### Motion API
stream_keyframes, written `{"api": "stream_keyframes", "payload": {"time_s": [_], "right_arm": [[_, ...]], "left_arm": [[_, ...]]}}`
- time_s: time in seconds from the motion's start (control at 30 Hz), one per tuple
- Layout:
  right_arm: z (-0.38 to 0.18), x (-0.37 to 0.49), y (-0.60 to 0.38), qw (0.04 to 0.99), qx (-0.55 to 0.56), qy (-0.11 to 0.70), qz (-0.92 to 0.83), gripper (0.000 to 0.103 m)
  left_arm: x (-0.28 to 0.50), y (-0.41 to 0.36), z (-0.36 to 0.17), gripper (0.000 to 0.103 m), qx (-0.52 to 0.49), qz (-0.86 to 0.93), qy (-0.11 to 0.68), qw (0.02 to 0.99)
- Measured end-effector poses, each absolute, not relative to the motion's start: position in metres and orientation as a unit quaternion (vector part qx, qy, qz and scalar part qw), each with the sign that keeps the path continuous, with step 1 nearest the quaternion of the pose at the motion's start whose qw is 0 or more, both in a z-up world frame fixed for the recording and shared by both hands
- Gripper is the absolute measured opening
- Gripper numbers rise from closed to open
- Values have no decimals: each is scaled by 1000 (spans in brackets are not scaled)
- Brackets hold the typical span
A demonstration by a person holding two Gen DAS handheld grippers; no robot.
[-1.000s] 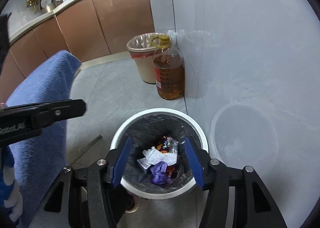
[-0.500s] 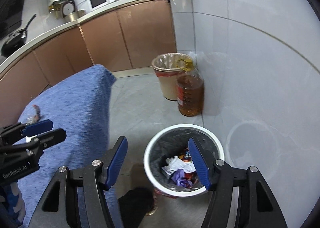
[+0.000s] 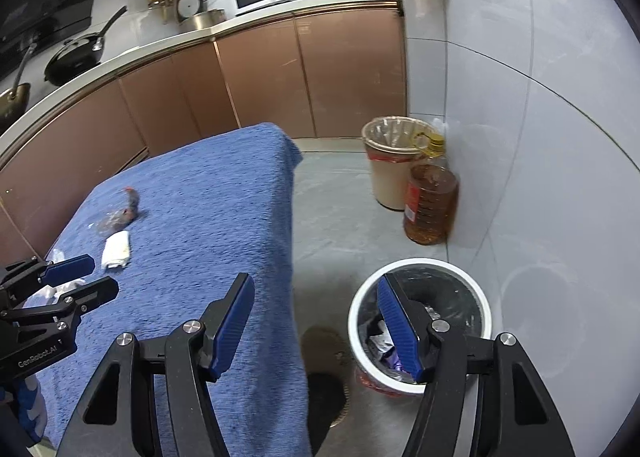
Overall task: Collect trash
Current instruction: 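Move both grippers back over the table toward the remaining tissues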
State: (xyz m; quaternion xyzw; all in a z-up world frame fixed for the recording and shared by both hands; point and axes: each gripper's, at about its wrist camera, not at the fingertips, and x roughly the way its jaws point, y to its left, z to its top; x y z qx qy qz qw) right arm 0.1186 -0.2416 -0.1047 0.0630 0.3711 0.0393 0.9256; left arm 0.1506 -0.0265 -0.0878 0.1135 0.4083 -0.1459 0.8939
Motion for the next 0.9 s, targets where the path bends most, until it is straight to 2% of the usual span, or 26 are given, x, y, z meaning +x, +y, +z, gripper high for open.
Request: {"api": "stream_keyframes", "payload": {"time_s": [0.9], "right_arm": [[-93, 131, -173, 920, 13, 383, 86, 61]], "left_arm": [[141, 51, -99, 47, 61, -106, 414, 902]]}}
